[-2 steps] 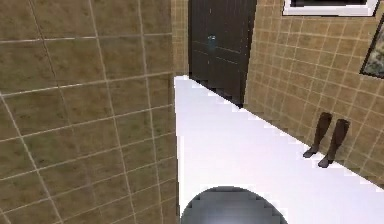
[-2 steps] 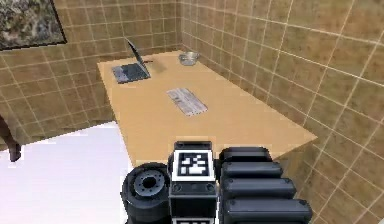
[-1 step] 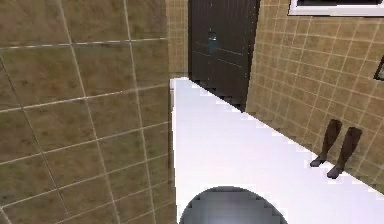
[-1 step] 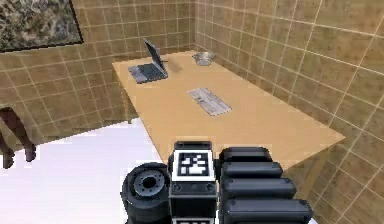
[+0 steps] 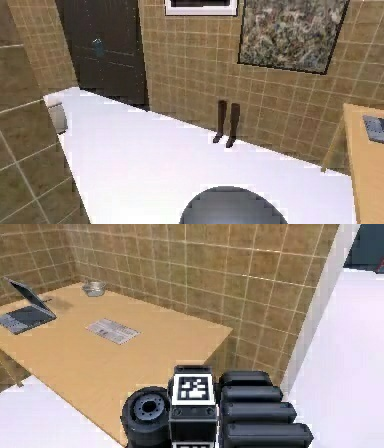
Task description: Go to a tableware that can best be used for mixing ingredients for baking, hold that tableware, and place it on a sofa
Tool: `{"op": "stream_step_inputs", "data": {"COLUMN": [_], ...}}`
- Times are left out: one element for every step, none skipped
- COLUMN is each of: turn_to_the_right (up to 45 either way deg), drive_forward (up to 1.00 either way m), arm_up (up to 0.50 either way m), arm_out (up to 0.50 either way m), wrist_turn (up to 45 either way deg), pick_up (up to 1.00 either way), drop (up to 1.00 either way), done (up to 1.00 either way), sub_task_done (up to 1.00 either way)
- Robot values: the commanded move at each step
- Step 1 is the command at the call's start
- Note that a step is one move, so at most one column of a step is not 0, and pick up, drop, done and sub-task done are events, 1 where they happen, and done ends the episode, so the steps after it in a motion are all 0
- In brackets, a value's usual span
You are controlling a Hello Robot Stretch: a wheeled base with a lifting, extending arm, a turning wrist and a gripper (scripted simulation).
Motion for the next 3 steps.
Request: {"op": "stream_step_inputs", "data": {"turn_to_the_right": [0.0,-33.0,0.0], "drive_forward": [0.85,0.00,1.00], "arm_up": [0.00,0.00,0.00], "arm_out": [0.00,0.00,0.00], "wrist_turn": [0.0,0.0,0.0], "pick_up": [0.00,0.00,0.00], "drop": [0.00,0.00,0.00], "done": [0.00,0.00,0.00], "sub_task_done": [0.00,0.00,0.00]}}
